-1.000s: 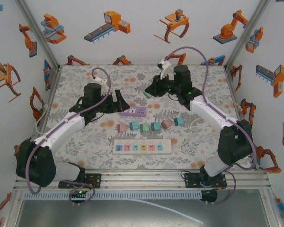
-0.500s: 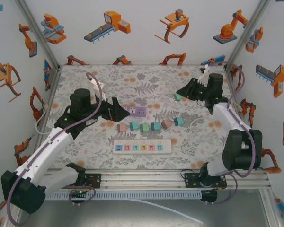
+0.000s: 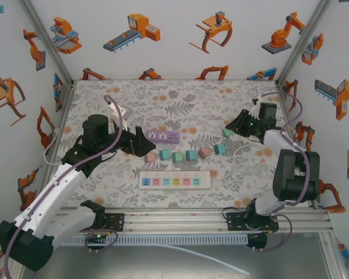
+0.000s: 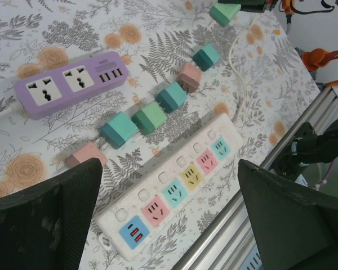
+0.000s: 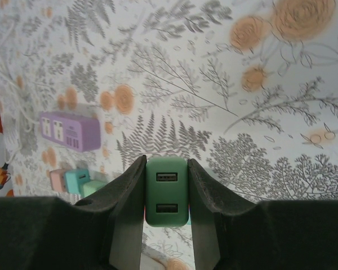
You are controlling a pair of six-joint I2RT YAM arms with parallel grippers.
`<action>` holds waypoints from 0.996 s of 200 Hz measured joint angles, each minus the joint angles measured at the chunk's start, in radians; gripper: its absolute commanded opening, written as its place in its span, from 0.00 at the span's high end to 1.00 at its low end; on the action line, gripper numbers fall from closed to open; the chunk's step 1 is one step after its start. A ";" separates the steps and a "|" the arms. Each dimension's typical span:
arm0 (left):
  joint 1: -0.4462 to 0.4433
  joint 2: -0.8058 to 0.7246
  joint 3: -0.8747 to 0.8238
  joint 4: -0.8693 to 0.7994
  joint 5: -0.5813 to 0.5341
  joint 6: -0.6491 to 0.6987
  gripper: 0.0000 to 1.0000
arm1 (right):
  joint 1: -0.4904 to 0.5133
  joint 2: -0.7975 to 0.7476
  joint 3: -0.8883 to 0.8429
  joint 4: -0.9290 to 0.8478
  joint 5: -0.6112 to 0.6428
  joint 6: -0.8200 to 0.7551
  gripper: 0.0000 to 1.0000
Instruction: Pull the plug off the socket
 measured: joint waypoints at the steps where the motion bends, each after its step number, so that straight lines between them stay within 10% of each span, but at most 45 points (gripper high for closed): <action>1: 0.000 0.000 0.000 -0.001 -0.002 0.000 0.01 | 0.000 0.001 -0.001 0.000 0.001 0.000 0.76; 117: 0.000 0.014 -0.005 -0.014 -0.044 0.005 0.01 | -0.028 0.031 -0.121 0.017 0.050 -0.032 0.73; 199: 0.000 0.015 -0.020 -0.013 -0.062 0.005 0.01 | -0.028 0.031 -0.169 0.060 0.022 -0.002 0.50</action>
